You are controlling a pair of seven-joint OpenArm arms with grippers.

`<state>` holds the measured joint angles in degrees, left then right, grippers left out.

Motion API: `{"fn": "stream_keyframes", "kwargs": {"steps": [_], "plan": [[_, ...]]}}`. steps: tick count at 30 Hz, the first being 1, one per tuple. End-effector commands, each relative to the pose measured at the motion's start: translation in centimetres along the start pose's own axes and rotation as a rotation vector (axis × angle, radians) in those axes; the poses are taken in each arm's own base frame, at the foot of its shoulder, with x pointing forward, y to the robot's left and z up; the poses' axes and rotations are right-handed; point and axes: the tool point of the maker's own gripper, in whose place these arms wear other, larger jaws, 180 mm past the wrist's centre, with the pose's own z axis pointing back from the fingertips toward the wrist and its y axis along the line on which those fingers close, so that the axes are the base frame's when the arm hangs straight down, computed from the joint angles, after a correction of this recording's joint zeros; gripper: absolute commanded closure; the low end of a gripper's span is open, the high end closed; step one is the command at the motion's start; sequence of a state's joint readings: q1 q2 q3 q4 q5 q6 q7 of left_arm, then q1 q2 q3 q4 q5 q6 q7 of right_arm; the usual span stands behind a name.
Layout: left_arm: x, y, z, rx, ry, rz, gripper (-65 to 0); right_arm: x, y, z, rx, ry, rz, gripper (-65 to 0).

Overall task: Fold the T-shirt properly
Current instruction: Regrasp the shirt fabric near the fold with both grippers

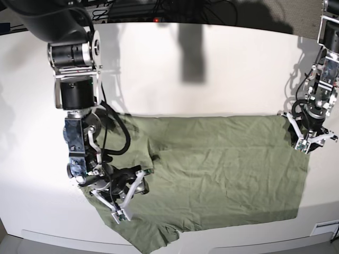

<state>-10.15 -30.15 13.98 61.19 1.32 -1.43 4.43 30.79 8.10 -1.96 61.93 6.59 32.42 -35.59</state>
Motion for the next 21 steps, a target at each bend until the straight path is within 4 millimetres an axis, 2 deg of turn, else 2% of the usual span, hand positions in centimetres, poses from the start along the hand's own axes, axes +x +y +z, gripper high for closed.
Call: {"fn": "stream_keyframes", "kwargs": {"steps": [1, 6, 10, 13, 16, 21], "plan": [[2.4, 2.0, -0.1, 0.043, -0.050, 0.017, -27.7, 2.7, -0.7, 0.7, -0.007, -0.070, 0.010, -29.0], [3.4, 0.6, 0.7, -0.023, 0.091, 0.157, -27.7, -1.1, -1.2, 0.8, -0.017, -0.006, 0.000, -29.0], [3.7, -2.3, 1.8, -0.174, 0.188, 0.155, -24.8, -5.3, -0.9, 0.8, -0.014, 0.067, -0.019, -29.0], [3.4, -3.7, 2.3, -0.249, 0.237, 0.229, -24.8, -8.3, -0.8, 1.0, -0.023, 0.114, -0.040, -29.0], [2.9, -4.3, 2.3, -0.258, 0.251, 0.236, -24.8, -10.7, -0.8, 1.4, -0.027, 0.149, -0.048, -29.0], [0.6, -6.4, 1.5, -0.273, 0.294, 0.296, -24.8, -13.2, -1.1, 2.0, -0.035, 0.183, -0.053, -29.0]]}}
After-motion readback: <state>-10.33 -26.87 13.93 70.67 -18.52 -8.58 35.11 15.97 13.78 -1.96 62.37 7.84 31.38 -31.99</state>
